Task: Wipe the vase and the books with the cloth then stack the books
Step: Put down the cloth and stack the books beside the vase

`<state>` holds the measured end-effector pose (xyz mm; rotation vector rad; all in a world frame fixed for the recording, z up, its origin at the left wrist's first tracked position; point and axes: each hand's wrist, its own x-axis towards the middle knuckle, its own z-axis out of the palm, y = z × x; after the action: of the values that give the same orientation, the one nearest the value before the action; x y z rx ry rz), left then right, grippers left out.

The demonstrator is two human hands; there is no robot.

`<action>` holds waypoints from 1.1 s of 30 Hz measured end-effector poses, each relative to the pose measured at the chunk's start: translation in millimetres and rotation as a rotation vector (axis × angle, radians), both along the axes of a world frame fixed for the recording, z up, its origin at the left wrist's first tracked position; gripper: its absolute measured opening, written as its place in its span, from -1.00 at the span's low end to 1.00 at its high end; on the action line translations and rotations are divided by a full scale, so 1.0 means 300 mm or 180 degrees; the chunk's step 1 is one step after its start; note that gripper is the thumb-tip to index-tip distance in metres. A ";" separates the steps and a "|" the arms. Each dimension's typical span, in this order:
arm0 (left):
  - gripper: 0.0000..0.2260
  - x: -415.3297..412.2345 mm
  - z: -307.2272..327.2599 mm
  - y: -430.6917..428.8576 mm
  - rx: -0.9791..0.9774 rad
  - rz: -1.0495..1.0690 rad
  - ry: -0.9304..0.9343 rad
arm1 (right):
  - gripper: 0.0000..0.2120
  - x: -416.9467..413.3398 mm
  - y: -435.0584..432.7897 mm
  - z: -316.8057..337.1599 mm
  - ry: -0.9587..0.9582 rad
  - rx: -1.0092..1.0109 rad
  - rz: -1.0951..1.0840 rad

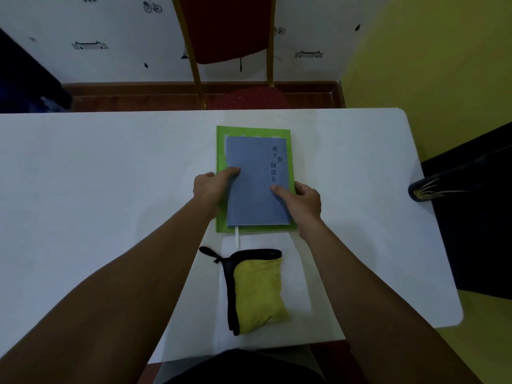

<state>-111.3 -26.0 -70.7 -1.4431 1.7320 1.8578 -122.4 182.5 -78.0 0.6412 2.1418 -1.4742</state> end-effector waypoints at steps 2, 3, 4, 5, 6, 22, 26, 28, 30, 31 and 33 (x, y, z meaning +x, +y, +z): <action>-0.53 0.011 0.022 0.016 0.0309 -0.0108 0.0157 | -0.61 0.003 0.020 0.008 -0.0044 -0.0213 -0.0066; -0.48 0.019 0.029 0.019 0.0375 -0.0151 0.0212 | -0.64 0.006 0.025 0.009 -0.0064 -0.0284 -0.0081; -0.42 0.026 0.037 0.025 0.0390 -0.0151 0.0262 | -0.66 0.009 0.030 0.008 -0.0083 -0.0356 -0.0086; -0.37 0.035 0.046 0.029 0.0382 -0.0111 0.0322 | -0.68 0.014 0.031 0.011 -0.0111 -0.0429 -0.0094; -0.37 0.044 0.057 0.038 0.0364 -0.0060 0.0418 | -0.69 0.020 0.031 0.012 -0.0127 -0.0512 -0.0110; -0.29 0.094 0.215 -0.071 -0.0292 -0.1442 0.1905 | -0.18 -0.014 0.071 0.137 0.1185 -0.0445 0.0579; -0.31 0.155 0.185 -0.069 -0.0492 -0.1592 0.2276 | -0.14 0.004 0.077 0.121 0.1401 -0.0263 0.0757; -0.28 0.170 0.168 -0.063 -0.0560 -0.1634 0.2377 | -0.15 0.018 0.079 0.116 0.1389 -0.0202 0.0761; -0.26 0.179 0.150 -0.058 -0.0670 -0.1720 0.2379 | -0.17 0.031 0.084 0.109 0.1393 -0.0161 0.0717; -0.24 0.183 0.141 -0.055 -0.0734 -0.1765 0.2341 | -0.18 0.038 0.088 0.103 0.1389 -0.0136 0.0711; -0.24 0.191 0.114 -0.059 -0.0801 -0.1834 0.2205 | -0.21 0.045 0.099 0.087 0.1372 -0.0094 0.0755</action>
<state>-54.1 -43.8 -36.6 -0.2388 2.4106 1.9455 -109.0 212.3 -52.0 0.0495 2.4019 -1.6150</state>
